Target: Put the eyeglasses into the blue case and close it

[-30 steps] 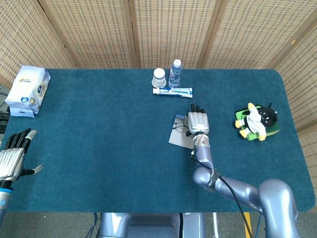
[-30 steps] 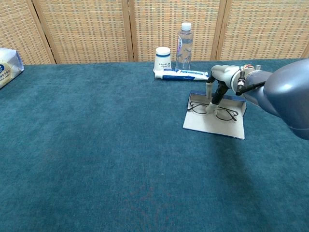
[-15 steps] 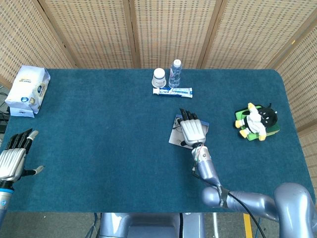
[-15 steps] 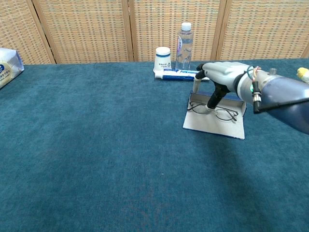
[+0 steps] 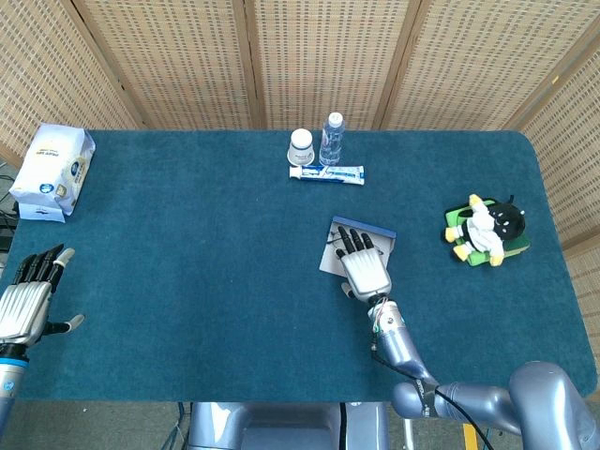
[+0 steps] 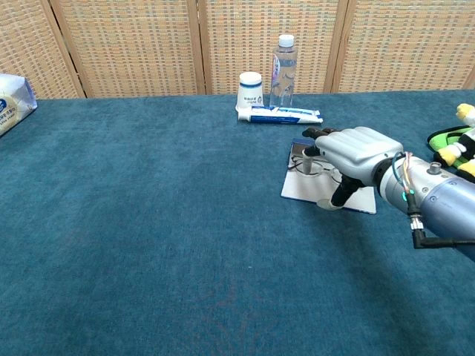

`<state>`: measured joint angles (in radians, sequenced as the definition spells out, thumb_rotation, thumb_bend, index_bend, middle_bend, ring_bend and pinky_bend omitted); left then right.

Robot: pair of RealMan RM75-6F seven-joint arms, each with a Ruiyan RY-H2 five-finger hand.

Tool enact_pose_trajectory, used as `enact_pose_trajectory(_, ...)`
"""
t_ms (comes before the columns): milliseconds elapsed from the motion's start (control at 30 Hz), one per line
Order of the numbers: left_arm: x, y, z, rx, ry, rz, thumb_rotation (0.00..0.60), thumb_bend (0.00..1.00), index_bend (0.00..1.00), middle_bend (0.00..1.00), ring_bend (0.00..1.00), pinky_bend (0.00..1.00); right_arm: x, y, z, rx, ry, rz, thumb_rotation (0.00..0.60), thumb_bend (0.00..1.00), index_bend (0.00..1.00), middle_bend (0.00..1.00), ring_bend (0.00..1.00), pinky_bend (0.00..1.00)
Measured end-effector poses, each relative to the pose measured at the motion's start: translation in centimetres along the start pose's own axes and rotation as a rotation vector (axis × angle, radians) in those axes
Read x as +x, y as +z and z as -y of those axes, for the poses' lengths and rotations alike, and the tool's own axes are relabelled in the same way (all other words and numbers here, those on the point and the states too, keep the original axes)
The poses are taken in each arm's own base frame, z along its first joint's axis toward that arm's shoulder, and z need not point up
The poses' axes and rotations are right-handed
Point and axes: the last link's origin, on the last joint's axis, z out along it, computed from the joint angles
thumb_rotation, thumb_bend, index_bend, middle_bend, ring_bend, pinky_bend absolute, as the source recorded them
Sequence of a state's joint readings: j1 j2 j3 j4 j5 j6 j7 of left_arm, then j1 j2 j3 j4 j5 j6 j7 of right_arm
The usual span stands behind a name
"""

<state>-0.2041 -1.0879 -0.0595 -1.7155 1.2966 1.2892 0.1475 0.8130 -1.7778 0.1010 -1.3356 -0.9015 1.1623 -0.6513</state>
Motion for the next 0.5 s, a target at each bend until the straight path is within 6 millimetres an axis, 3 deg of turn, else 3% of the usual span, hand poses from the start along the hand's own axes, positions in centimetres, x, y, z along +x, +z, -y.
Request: enact_pose_trajectory(500,-0.1,0.0,0.0,0.002,0.002,0.004,0.600,0.02,0.00,0.00,0.00,0.00,-2.2,0.4,-0.7,-0.001,-0.060,-0.011,0.600,0.31,0.32,0.00,0.00,0.12)
